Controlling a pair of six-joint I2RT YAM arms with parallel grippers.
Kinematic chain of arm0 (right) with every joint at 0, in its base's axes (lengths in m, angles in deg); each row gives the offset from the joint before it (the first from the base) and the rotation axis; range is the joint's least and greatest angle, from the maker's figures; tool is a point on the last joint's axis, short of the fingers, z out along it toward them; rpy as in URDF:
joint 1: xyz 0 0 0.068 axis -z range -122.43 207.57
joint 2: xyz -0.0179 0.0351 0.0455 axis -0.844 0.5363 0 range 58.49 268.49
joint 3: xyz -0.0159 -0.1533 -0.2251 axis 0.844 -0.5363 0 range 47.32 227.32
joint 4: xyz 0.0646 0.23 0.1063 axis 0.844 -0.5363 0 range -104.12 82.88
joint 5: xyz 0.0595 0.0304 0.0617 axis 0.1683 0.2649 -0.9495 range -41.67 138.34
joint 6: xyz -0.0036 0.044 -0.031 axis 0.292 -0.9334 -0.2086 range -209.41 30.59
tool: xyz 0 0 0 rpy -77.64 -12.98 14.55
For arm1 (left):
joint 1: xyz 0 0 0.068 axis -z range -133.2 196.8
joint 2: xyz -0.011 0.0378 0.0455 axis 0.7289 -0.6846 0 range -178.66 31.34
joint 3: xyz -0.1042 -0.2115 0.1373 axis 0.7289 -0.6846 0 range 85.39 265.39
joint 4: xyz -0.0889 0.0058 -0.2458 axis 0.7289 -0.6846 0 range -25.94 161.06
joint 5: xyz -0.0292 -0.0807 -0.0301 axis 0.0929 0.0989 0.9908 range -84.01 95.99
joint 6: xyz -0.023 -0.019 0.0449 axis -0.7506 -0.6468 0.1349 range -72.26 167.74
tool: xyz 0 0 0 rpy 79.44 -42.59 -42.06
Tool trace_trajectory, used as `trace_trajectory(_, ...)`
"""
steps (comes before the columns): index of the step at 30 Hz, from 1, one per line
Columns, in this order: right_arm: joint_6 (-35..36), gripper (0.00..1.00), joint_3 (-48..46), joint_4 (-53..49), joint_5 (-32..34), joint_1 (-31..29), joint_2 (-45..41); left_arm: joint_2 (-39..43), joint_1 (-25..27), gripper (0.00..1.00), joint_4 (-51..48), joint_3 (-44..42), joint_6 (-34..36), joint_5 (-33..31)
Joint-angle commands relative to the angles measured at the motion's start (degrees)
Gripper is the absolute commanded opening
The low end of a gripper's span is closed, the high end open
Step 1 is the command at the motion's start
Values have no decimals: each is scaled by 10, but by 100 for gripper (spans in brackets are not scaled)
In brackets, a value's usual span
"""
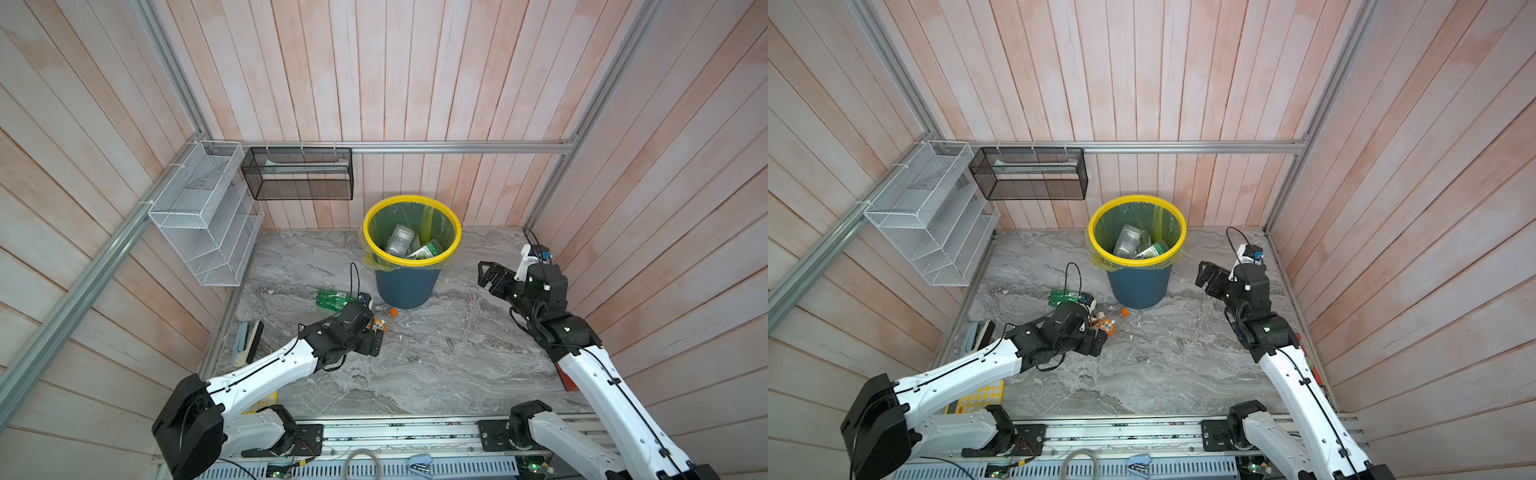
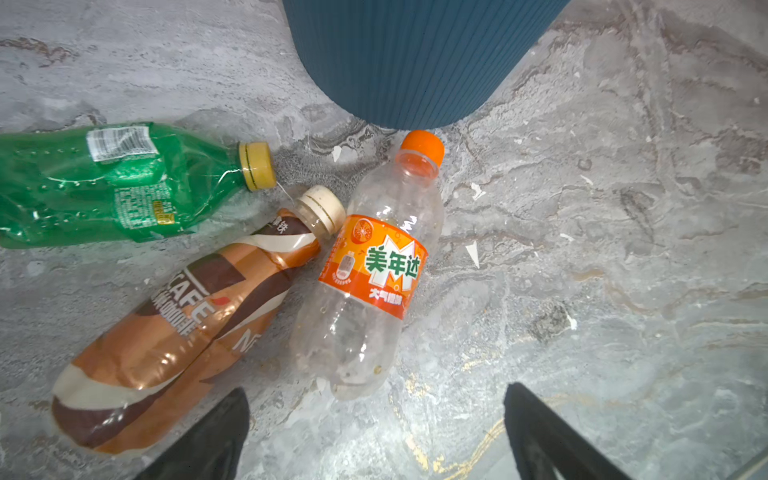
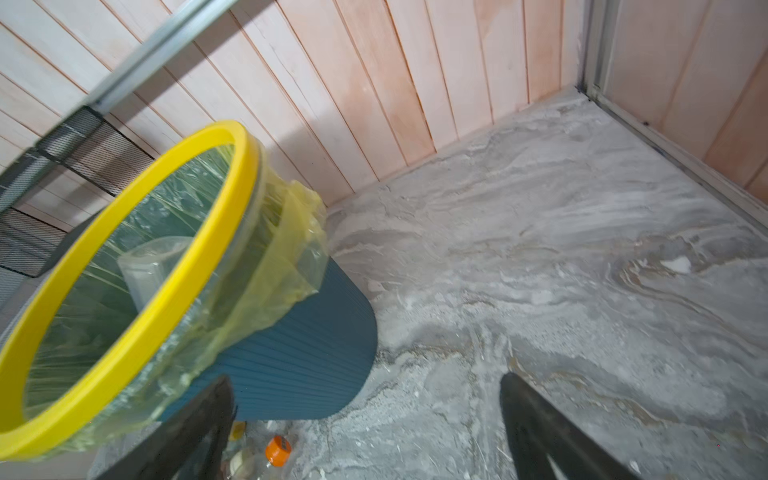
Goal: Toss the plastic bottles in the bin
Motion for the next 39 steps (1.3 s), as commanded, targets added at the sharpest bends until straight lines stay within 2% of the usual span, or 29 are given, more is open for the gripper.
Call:
trace_trajectory(1, -15, 100, -45, -21, 8, 14, -39, -31, 2, 97, 6, 31, 39, 16)
trace_trajectory(9, -23, 99, -139, -37, -2, 44, -116, -113, 2, 95, 11, 68, 70, 15)
trace_trajectory(12, -19, 99, -149, -45, -5, 50, -130, -139, 2, 95, 12, 79, 84, 10)
trace_trajectory(25, -20, 99, -166, -49, -5, 57, -148, -224, 4, 82, 0, 104, 113, 41)
trace_trajectory(30, -22, 99, -173, -47, -7, 58, -147, -235, 10, 63, 2, 106, 114, 48)
trace_trajectory(33, -23, 99, -175, -47, -9, 58, -146, -225, 20, 56, 5, 102, 107, 47)
trace_trajectory(39, -28, 99, -188, -44, -5, 58, -148, -144, 34, 42, 55, 45, 71, 73)
